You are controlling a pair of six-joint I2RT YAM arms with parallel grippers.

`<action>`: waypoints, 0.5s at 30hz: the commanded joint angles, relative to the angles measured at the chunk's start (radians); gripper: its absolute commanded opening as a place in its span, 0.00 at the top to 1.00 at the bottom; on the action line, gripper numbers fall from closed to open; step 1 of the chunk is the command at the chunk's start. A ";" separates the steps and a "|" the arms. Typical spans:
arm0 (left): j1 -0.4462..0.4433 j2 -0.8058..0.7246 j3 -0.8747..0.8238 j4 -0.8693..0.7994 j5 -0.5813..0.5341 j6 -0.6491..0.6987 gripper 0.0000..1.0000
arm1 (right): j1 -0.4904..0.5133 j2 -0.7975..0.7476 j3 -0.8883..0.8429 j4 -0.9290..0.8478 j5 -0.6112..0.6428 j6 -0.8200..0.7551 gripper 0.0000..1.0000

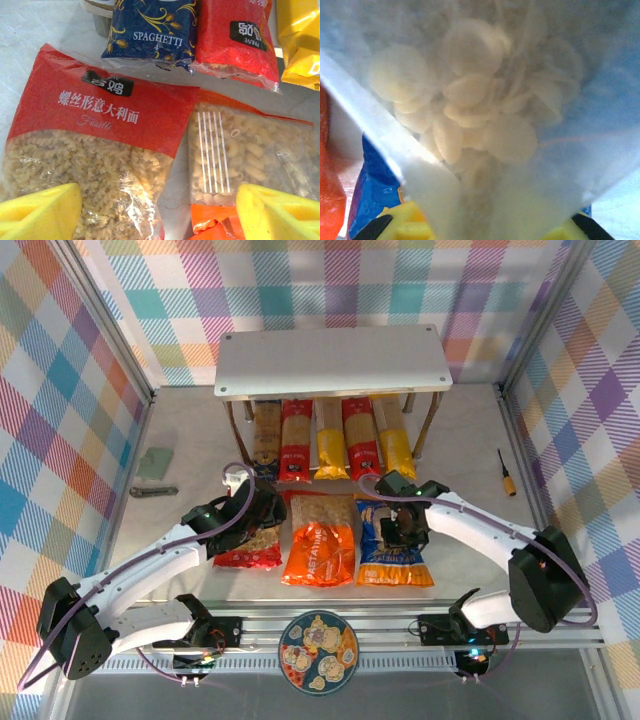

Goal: Place and organize the pasta boxes and bags onto the shelf

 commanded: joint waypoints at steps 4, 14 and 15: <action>-0.001 -0.015 -0.010 0.012 -0.009 0.003 0.20 | 0.006 -0.153 -0.004 0.056 0.039 -0.039 1.00; -0.001 -0.008 -0.010 0.016 -0.007 0.002 0.20 | 0.007 -0.232 -0.002 0.033 0.056 -0.044 1.00; 0.000 -0.008 -0.011 0.016 -0.008 0.002 0.20 | 0.008 -0.248 -0.001 0.031 0.060 -0.045 1.00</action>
